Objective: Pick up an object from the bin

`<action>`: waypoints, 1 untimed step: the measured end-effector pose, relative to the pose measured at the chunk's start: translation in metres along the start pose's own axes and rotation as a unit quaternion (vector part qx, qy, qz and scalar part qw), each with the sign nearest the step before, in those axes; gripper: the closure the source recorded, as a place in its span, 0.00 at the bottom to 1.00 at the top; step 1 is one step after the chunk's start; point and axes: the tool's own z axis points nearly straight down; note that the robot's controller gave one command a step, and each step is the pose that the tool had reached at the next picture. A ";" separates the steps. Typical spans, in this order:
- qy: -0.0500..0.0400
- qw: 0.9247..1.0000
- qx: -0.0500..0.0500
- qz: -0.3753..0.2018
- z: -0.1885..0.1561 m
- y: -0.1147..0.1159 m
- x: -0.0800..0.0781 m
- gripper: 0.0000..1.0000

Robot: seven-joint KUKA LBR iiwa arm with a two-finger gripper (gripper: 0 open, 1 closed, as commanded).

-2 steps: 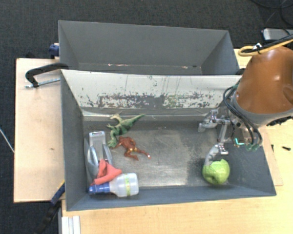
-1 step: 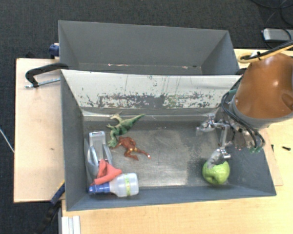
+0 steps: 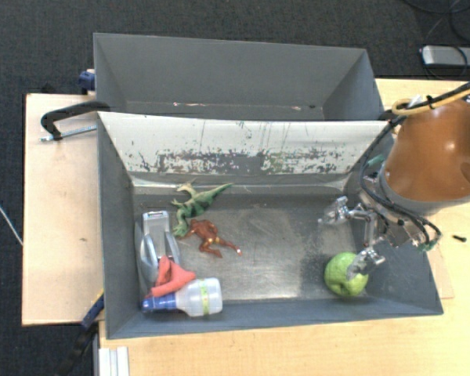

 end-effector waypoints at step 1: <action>0.002 0.998 -0.002 0.061 0.029 -0.014 0.002 0.00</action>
Offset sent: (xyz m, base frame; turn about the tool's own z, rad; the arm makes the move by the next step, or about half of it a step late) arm 0.0021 -0.0638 -0.0598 -0.1307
